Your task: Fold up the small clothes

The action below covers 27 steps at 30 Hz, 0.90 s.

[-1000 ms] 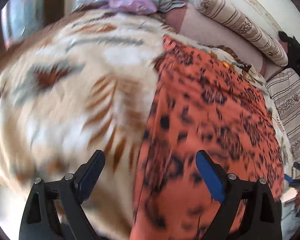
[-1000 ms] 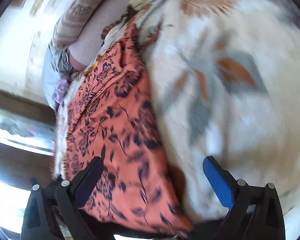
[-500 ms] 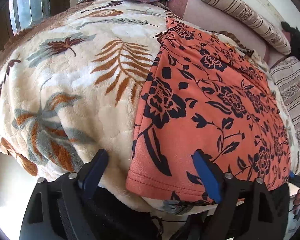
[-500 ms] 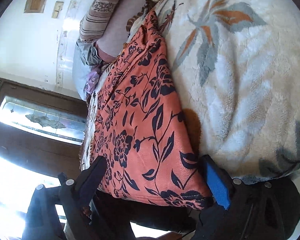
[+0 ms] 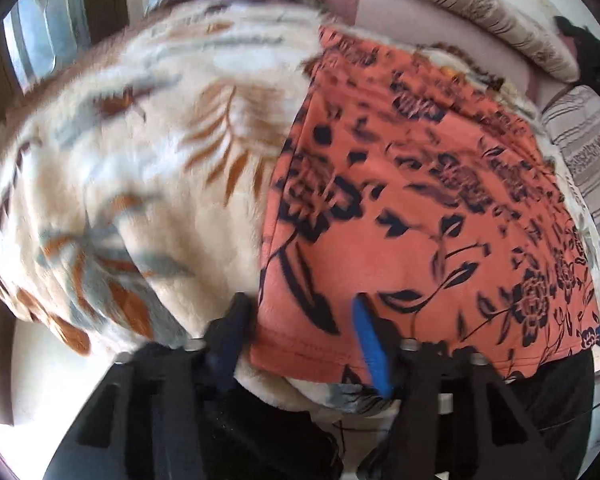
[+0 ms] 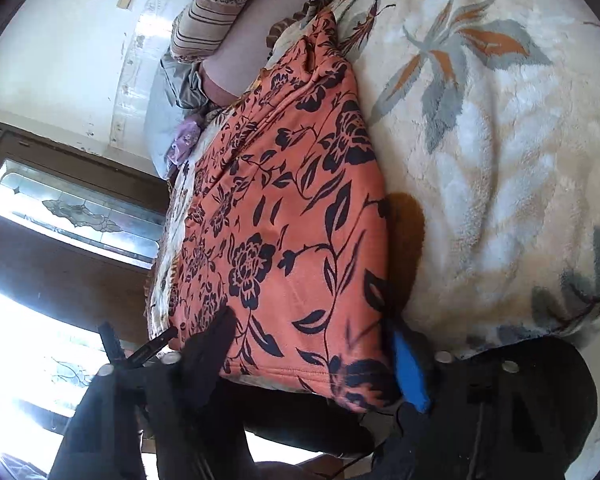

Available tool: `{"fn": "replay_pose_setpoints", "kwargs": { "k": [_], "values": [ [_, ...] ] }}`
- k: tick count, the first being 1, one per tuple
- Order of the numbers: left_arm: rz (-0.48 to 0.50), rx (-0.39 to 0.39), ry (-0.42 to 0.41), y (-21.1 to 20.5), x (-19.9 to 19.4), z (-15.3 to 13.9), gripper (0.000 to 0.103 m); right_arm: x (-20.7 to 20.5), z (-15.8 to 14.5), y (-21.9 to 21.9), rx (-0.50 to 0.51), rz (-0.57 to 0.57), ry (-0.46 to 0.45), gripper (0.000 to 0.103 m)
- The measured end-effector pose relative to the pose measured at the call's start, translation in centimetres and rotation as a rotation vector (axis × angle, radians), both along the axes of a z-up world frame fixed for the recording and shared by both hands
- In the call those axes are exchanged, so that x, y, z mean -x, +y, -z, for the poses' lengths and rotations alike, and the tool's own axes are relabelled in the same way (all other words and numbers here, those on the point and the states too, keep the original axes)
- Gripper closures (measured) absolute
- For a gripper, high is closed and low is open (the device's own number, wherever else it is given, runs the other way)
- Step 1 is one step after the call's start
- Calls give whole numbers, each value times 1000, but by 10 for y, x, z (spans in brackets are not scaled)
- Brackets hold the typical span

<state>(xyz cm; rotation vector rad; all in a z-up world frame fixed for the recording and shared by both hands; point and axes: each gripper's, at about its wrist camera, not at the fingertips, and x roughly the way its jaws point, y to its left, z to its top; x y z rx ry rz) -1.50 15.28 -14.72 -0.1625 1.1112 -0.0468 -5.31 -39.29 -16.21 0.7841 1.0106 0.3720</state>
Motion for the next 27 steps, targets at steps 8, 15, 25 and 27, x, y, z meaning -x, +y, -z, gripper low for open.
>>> {"fn": "replay_pose_setpoints", "kwargs": {
  "k": [8,15,25,27],
  "values": [
    [-2,32,-36,4,3,-10,54,-3,12,-6,10,11,75,50],
    [-1,26,-29,2,0,-14,91,-4,6,-2,74,-1,112,96],
    [-26,36,7,6,-3,-5,86,-4,28,-13,-27,62,191,93],
    [-11,31,-39,3,3,-19,86,-2,13,-11,-4,58,145,93]
  ]
}}
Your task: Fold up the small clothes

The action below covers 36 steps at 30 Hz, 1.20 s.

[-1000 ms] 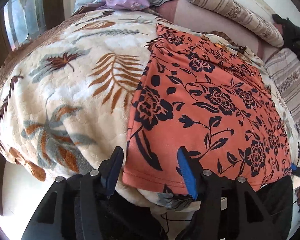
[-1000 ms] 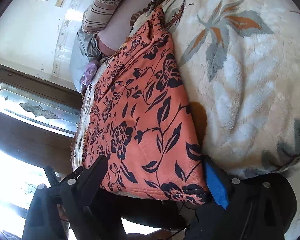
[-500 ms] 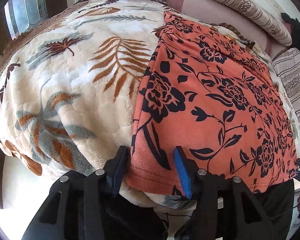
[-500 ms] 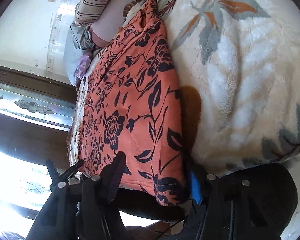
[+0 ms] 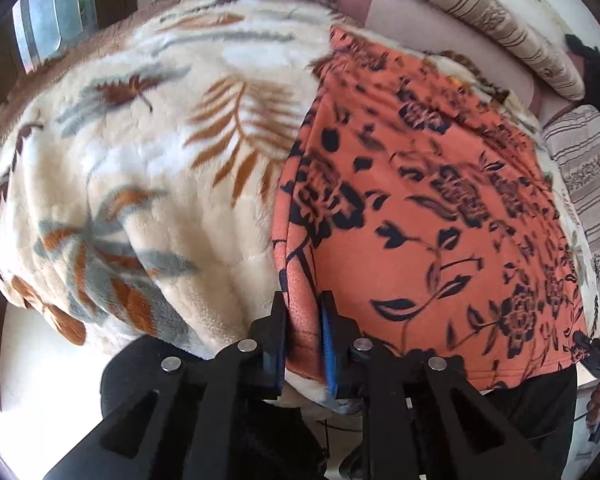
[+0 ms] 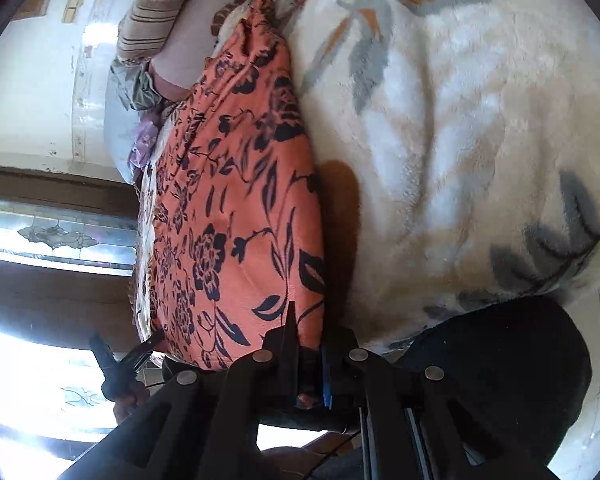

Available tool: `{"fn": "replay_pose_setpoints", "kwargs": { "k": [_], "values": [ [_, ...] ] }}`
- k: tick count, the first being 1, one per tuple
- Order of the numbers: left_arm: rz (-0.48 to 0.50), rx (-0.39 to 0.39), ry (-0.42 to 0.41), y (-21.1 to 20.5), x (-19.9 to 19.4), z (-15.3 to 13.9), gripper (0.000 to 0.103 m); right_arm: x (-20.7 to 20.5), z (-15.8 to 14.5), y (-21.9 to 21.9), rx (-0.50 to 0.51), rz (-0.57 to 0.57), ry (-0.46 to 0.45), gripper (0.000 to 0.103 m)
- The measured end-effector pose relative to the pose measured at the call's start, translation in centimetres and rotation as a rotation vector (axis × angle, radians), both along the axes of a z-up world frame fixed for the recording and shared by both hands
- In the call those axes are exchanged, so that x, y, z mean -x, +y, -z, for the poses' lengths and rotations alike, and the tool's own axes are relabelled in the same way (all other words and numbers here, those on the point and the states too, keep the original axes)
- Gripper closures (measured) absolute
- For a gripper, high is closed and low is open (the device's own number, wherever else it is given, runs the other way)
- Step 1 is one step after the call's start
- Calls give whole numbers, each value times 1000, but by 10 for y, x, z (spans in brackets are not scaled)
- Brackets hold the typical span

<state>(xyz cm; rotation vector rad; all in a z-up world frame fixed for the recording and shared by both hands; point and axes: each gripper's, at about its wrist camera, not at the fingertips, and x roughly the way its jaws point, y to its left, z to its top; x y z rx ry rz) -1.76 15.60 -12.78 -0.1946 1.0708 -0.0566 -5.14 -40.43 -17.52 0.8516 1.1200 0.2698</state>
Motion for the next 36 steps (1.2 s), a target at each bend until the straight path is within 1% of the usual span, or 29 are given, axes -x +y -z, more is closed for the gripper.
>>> {"fn": "replay_pose_setpoints", "kwargs": {
  "k": [1,2,3,4,5,6,7,9,10,11,12,13,14,15,18,20,22,24,25,27,28,29,30,31,32,33,34,35,36],
  "values": [
    [13,-4,-32,-2,3,-6,86,1,-8,1,6,-9,-34,93],
    [26,-15,-33,-3,2,-6,86,0,-11,0,-2,-15,-55,93],
    [31,-24,0,-3,-2,1,86,-1,-9,-1,-2,-17,-46,93],
    [16,-26,54,-1,-8,14,85,-4,0,-3,15,-13,-11,93],
    [-3,5,66,4,-10,19,88,-6,14,-4,16,-6,42,92],
    [-14,30,59,6,-10,16,88,-6,22,-7,-41,17,49,92],
    [-5,34,49,6,-8,10,92,-4,20,-9,-51,31,45,94],
    [12,25,-4,6,-3,-3,93,-1,-1,-3,-5,2,-26,95],
    [19,18,-5,6,-3,-4,92,0,-9,-1,-15,-6,-58,96],
    [21,11,16,7,-6,0,92,-1,-12,-1,-17,-8,-66,96],
    [10,0,50,8,-11,10,92,-3,-9,-2,-13,-14,-56,96],
    [0,17,65,11,-12,16,92,-6,0,-3,-7,-12,-26,96],
    [-5,23,69,11,-13,15,92,-9,12,-6,-17,9,29,96],
    [1,18,68,9,-14,8,93,-10,17,-8,-47,25,47,96],
    [29,58,-24,4,-23,-34,93,-20,-10,-2,-55,3,-30,96],
    [44,76,-88,2,-48,-64,93,-41,-34,-2,-59,-13,-93,96],
    [64,97,-162,0,-87,-93,94,-76,-61,-9,-89,-3,-167,96],
    [59,94,-246,-3,-131,-120,100,-124,-94,-20,-97,20,-261,96],
    [44,95,-290,-3,-157,-132,101,-149,-109,-25,-107,42,-304,96],
    [-4,85,-326,-3,-212,-143,101,-201,-130,-33,-107,71,-365,96],
    [-35,79,-335,-3,-237,-141,101,-228,-132,-35,-102,94,-364,95],
    [-55,64,-356,-4,-258,-135,93,-256,-127,-37,-93,136,-349,94],
    [-55,43,-357,-7,-282,-122,82,-279,-118,-37,-58,150,-329,83],
    [-59,20,-311,-9,-307,-105,53,-303,-103,-35,-5,132,-303,69],
    [-70,-14,-270,-10,-321,-89,48,-320,-83,-34,54,150,-246,27],
    [-89,-40,-225,-6,-325,-76,48,-324,-61,-40,96,205,-156,13],
    [-117,-13,-205,2,-322,-71,51,-325,-41,-41,97,246,-67,13],
    [-132,50,-231,13,-308,-70,50,-319,-31,-43,46,245,-59,13],
    [-134,98,-268,23,-291,-71,48,-309,-28,-43,9,244,-92,13]
  ]
}}
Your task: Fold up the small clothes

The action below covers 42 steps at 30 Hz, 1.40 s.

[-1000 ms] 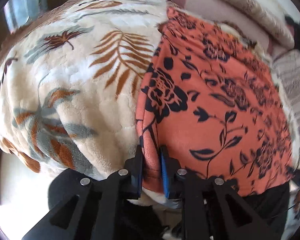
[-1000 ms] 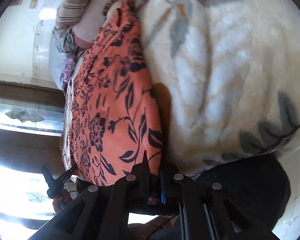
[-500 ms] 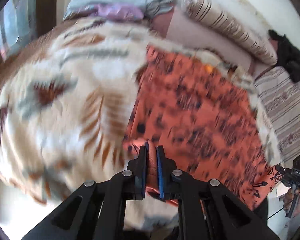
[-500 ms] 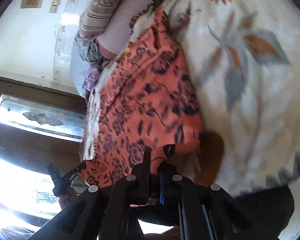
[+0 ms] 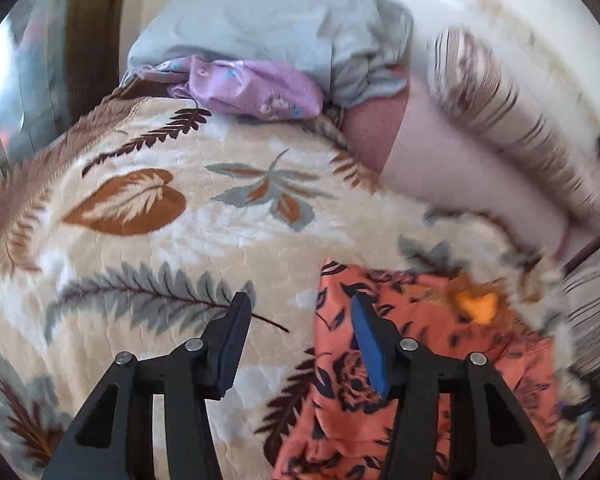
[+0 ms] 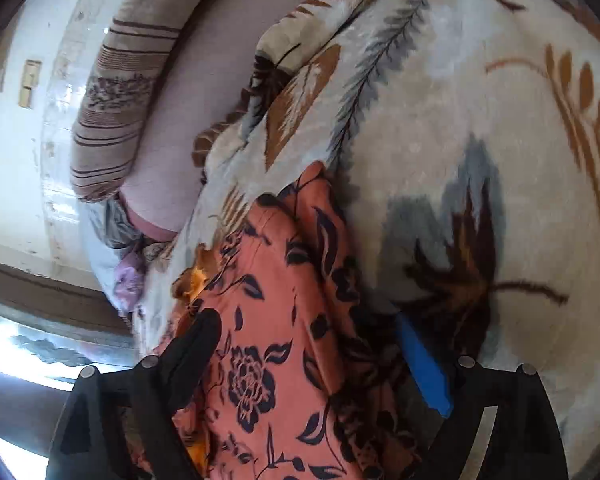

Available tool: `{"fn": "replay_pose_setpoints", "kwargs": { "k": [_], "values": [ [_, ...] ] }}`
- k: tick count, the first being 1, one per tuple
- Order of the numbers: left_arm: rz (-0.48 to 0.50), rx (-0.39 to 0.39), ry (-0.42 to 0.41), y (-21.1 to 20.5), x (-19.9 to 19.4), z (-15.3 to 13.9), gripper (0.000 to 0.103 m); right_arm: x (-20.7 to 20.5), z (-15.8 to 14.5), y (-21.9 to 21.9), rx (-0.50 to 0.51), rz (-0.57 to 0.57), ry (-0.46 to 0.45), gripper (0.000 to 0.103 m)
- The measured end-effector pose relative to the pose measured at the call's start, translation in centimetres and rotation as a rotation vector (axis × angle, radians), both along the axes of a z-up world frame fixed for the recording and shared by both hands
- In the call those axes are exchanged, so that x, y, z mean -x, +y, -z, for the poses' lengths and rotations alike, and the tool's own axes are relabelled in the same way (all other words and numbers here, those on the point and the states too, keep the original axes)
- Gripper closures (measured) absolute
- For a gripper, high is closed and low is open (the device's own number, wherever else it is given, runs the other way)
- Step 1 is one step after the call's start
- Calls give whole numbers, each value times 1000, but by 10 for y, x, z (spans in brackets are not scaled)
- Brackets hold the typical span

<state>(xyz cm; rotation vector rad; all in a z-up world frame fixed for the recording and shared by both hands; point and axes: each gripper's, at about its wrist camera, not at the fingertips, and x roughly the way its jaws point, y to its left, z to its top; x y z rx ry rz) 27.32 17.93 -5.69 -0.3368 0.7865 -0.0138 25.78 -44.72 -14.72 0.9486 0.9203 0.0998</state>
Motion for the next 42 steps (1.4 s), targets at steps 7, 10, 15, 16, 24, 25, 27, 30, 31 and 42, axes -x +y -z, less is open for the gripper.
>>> {"fn": "replay_pose_setpoints", "kwargs": {
  "k": [7,10,15,16,24,25,27,30,31,42],
  "values": [
    [220,-217,-56,-21,136,-1,35,70,-17,-4,112,-31,-65,13],
    [428,-395,-125,-76,175,3,30,92,-19,4,169,-65,-56,13],
    [657,-593,-149,-151,170,18,25,116,-27,20,155,-82,-86,13],
    [676,-608,-110,-161,158,25,25,119,-29,23,155,-89,-91,13],
    [738,-438,98,-172,100,40,98,144,-23,25,148,-89,-61,13],
    [754,-434,75,-169,99,31,98,145,-21,22,145,-84,-55,13],
    [756,-378,-14,-157,95,1,98,145,-22,17,140,-79,-54,13],
    [612,-226,-156,-120,62,-48,98,140,-28,12,138,-75,-77,13],
    [536,-184,-193,-105,44,-53,97,136,-31,11,136,-72,-85,13],
    [190,82,105,1,-12,35,22,52,-27,11,189,-101,-48,11]
  ]
}}
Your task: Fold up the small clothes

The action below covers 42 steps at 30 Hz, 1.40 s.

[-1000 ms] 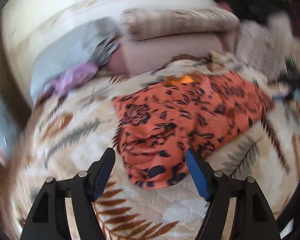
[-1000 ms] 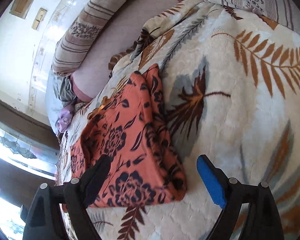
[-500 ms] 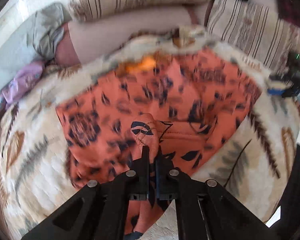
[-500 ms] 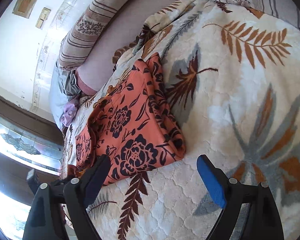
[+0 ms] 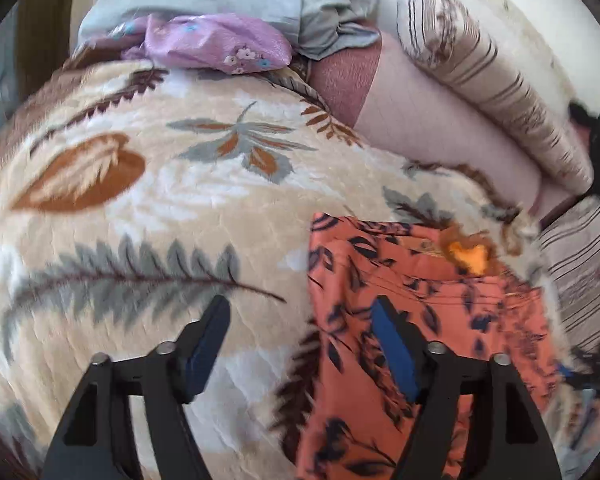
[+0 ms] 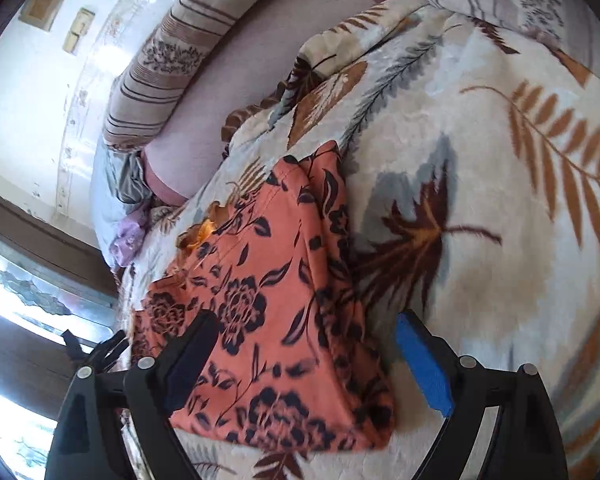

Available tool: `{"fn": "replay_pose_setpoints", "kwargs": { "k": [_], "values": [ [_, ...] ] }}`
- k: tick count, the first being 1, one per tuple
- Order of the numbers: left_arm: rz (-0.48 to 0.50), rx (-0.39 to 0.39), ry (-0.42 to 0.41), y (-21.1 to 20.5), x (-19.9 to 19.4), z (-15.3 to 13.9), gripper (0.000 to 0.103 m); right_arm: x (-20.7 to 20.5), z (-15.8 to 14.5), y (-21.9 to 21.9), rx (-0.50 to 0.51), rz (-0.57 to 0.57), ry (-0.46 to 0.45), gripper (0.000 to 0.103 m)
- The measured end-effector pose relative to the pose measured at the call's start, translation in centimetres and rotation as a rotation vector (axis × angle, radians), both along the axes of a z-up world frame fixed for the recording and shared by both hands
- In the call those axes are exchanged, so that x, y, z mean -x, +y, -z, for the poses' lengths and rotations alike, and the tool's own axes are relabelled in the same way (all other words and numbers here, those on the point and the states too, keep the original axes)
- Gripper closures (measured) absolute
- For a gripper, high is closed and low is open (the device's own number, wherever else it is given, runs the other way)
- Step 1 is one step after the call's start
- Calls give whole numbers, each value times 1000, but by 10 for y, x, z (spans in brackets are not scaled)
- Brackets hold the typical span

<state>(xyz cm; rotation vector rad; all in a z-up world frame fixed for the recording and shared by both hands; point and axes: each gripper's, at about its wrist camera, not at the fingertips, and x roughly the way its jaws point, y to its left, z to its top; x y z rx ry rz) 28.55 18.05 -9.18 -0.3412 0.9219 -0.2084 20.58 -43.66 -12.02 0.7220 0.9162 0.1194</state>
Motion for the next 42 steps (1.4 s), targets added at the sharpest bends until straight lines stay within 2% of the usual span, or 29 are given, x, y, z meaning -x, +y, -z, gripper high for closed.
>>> {"fn": "replay_pose_setpoints", "kwargs": {
  "k": [2,3,5,6,7,8,9,10,11,12,13,15,18,23,25,27,28,29,30,31,32,33,34,36,37,39,42],
  "values": [
    [39,64,4,-9,7,4,8,-20,4,1,-21,-12,2,9],
    [87,49,14,-21,4,8,7,-31,8,4,-26,-23,16,7],
    [176,-61,74,-51,-7,26,6,-51,19,14,-23,-53,62,7],
    [198,-127,132,-65,-14,41,6,-60,27,22,-25,-78,92,7],
    [188,-190,124,-73,-16,47,7,-66,33,30,-15,-97,118,5],
    [173,-235,89,-81,-14,47,8,-69,32,40,48,-109,124,5],
    [171,-262,100,-88,-15,46,14,-73,30,51,113,-142,131,5],
    [179,-249,104,-93,-17,42,42,-78,29,61,171,-176,154,9],
    [191,-197,131,-96,-21,37,79,-82,29,66,208,-175,188,30],
    [178,-191,155,-99,-24,30,83,-84,27,67,236,-171,213,72],
    [180,-220,147,-104,-25,22,85,-85,23,65,206,-175,219,79],
    [183,-249,100,-110,-18,3,86,-78,-3,71,226,-185,183,80],
    [177,-179,11,-106,10,-42,86,-54,-52,79,235,-209,93,80],
    [210,-149,-143,-98,97,-118,85,21,-119,73,216,-237,-21,80],
    [223,-131,-150,-89,139,-126,84,56,-127,62,179,-238,-28,80],
    [211,-104,-116,-83,168,-108,80,92,-113,49,126,-223,-17,73],
    [206,-90,-94,-81,179,-86,74,104,-100,44,100,-222,-20,72],
    [202,-84,-81,-79,188,-60,56,118,-77,38,93,-213,-15,54],
    [192,-107,-64,-78,193,-26,40,128,-50,32,121,-183,20,7],
    [159,-197,17,-76,192,16,20,137,-17,26,157,-137,94,0],
    [154,-267,123,-75,190,47,21,144,18,18,160,-91,194,1],
    [124,-210,-13,-67,203,43,21,156,24,13,135,-74,130,2],
    [76,-180,-44,-60,209,35,21,169,12,11,134,-43,38,3],
    [62,-105,-23,-49,208,26,21,182,-2,4,54,-3,48,3],
    [67,-81,-46,-44,207,20,21,185,-9,2,49,1,31,3],
    [49,-126,-92,-39,200,12,21,185,-26,1,118,-2,3,3],
    [106,-149,-106,-45,187,10,21,171,-44,6,141,-49,-42,3]
  ]
}}
